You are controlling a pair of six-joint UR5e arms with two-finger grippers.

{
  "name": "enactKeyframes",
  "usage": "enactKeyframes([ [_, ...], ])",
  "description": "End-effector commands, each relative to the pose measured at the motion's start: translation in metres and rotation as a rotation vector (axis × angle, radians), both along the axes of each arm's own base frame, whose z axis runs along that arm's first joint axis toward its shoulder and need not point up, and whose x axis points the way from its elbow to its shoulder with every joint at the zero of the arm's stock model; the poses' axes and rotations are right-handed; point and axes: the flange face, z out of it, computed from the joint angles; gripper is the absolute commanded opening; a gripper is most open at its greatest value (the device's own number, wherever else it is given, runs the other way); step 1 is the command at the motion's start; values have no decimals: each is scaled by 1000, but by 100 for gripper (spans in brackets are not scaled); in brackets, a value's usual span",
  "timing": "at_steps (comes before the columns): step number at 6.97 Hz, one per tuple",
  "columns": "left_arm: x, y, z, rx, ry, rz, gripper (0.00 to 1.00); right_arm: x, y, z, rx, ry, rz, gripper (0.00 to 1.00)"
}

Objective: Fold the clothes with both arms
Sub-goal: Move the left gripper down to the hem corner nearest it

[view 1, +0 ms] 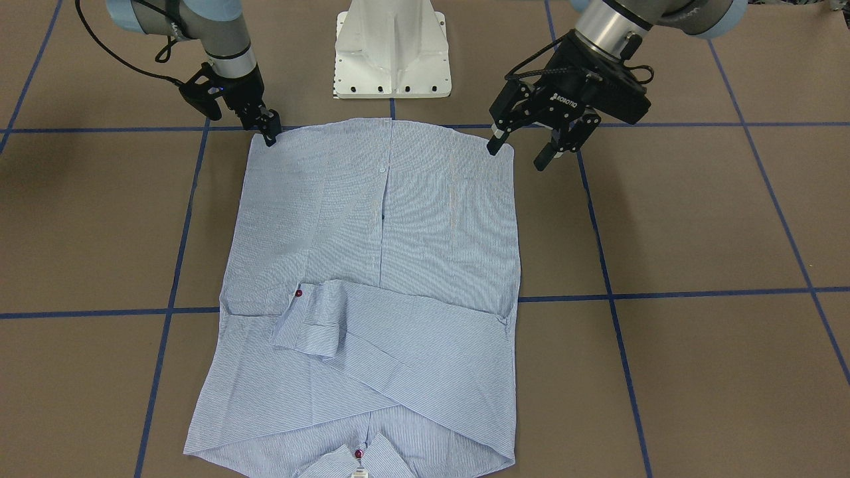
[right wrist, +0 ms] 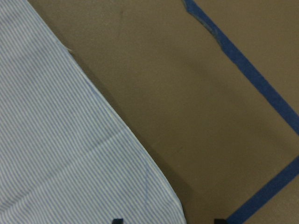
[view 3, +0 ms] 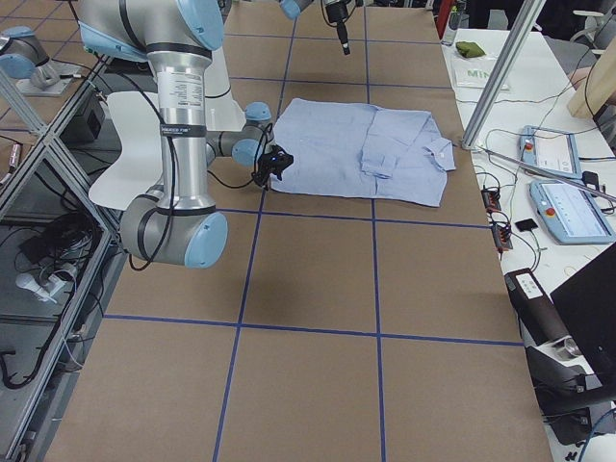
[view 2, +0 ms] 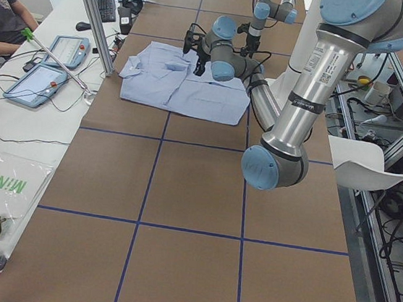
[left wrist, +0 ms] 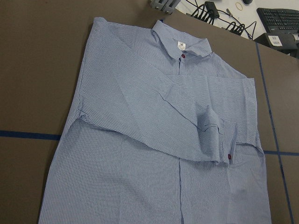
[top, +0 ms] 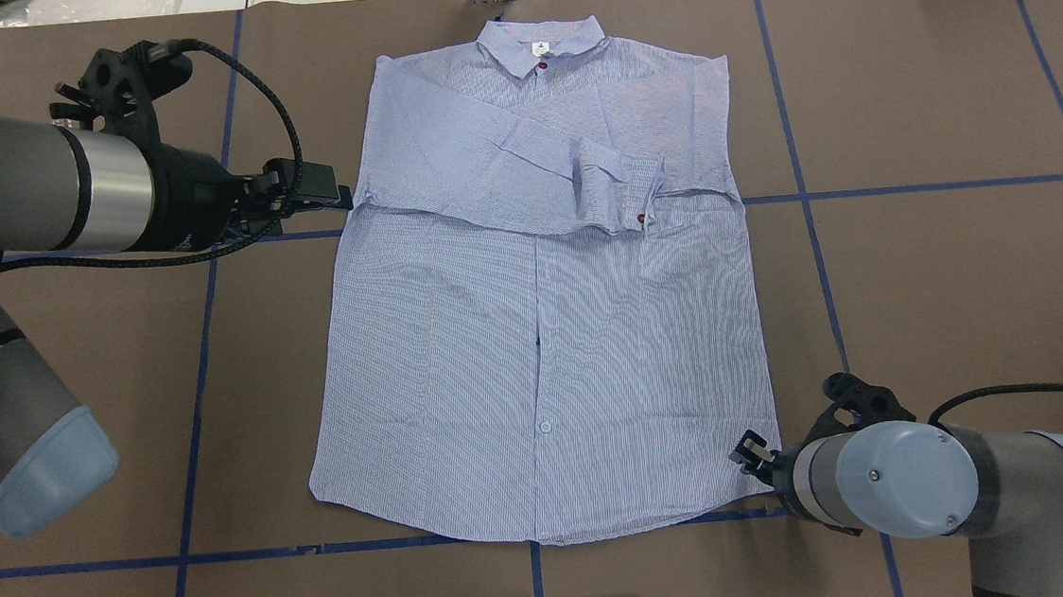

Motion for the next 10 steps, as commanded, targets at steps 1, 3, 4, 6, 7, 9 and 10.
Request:
enactKeyframes([
  [1,0,0,0,-9,3,-3,90,2,1,5,-2,11,0,60],
  [3,0,0,0,-10,3,-3,91,2,1,6,-1,12,2,57],
  [4,-1,0,0,-9,3,-5,91,1,2,5,-3,11,2,56],
  [6,0,-1,1,-12,2,-5,91,1,3,5,-8,9,3,34],
  [7,0,-1,1,-13,3,-5,91,1,3,3,-31,3,26,8],
  [9,1,1,0,-44,16,-9,89,2,3,0,-31,-3,29,0],
  [10,3,3,0,-75,30,-12,91,8,2,-8,-29,-21,35,0],
])
